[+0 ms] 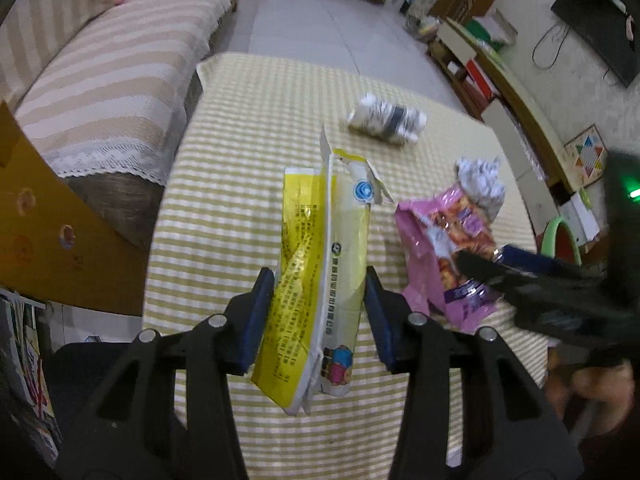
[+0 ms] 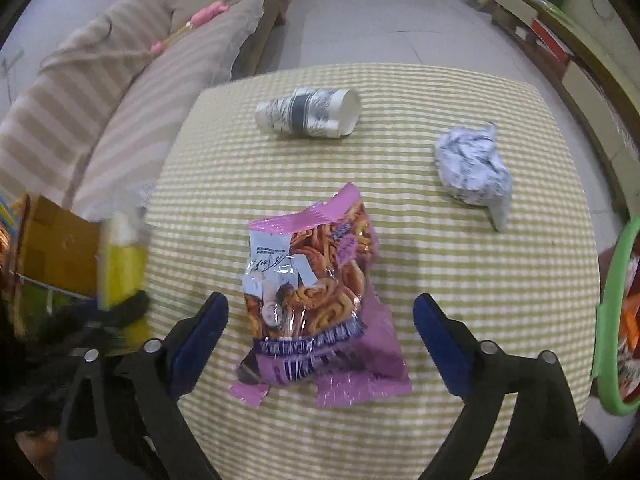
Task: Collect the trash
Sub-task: 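Grasp the pink swirl snack bag with the right gripper while the left holds the yellow box, then carry the yellow box and pink bag over the red bin and release both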
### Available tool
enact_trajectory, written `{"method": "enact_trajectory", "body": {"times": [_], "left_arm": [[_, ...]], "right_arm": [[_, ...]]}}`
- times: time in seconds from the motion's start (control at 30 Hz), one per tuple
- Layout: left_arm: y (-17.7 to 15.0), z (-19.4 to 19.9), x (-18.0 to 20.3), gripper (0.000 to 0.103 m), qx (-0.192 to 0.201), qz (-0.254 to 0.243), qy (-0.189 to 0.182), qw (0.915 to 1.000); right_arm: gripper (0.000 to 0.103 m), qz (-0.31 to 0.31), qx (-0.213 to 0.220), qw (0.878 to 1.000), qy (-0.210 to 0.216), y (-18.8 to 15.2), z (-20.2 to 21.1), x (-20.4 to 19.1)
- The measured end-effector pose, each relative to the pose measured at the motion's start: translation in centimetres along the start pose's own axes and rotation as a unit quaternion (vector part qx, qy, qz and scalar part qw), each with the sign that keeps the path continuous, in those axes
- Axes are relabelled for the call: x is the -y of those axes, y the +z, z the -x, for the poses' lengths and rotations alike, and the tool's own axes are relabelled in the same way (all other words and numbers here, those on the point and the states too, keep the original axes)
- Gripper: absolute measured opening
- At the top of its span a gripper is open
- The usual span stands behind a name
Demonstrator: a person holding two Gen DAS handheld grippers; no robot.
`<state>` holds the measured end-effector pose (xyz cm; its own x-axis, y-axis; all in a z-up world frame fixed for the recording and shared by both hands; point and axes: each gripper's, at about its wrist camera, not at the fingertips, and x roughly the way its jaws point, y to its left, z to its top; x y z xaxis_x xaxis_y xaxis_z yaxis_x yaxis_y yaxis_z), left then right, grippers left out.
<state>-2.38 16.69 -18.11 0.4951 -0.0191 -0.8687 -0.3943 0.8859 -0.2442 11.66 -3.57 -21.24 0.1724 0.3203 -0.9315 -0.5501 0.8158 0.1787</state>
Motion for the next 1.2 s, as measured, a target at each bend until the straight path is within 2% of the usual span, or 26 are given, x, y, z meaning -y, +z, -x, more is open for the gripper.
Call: {"method": "enact_trajectory", "body": {"times": [0.17, 0.23, 0.33, 0.47, 0.87, 1.2], "left_arm": [[0.9, 1.8, 0.6, 0.044, 0.022, 0.004, -0.008, 0.9997], [1.0, 2.2, 0.8, 0.044, 0.028, 0.004, -0.012, 0.9995], [1.1, 2.6, 1.0, 0.044, 0.032, 0.003, -0.015, 0.9994], [1.2, 2.7, 1.4, 0.044, 0.034, 0.002, -0.017, 0.9993], [1.6, 3.8, 3.1, 0.044, 0.042, -0.013, -0.024, 0.9988], [2.1, 4.5, 7.6, 0.044, 0.049, -0.059, -0.049, 0.9958]], "right_arm": [[0.09, 0.006, -0.02, 1.0, -0.017, -0.2, -2.5, -0.2], [0.089, -0.003, -0.017, 1.0, -0.007, -0.4, -2.6, 0.2], [0.07, -0.014, -0.01, 1.0, 0.022, -0.8, -2.1, 0.7], [0.063, -0.023, 0.006, 0.999, 0.04, -1.1, -0.1, 0.9], [0.063, -0.058, 0.081, 0.992, 0.083, -2.9, 7.3, 2.3], [0.063, -0.112, 0.138, 0.982, 0.069, -5.6, 12.2, 6.2]]}}
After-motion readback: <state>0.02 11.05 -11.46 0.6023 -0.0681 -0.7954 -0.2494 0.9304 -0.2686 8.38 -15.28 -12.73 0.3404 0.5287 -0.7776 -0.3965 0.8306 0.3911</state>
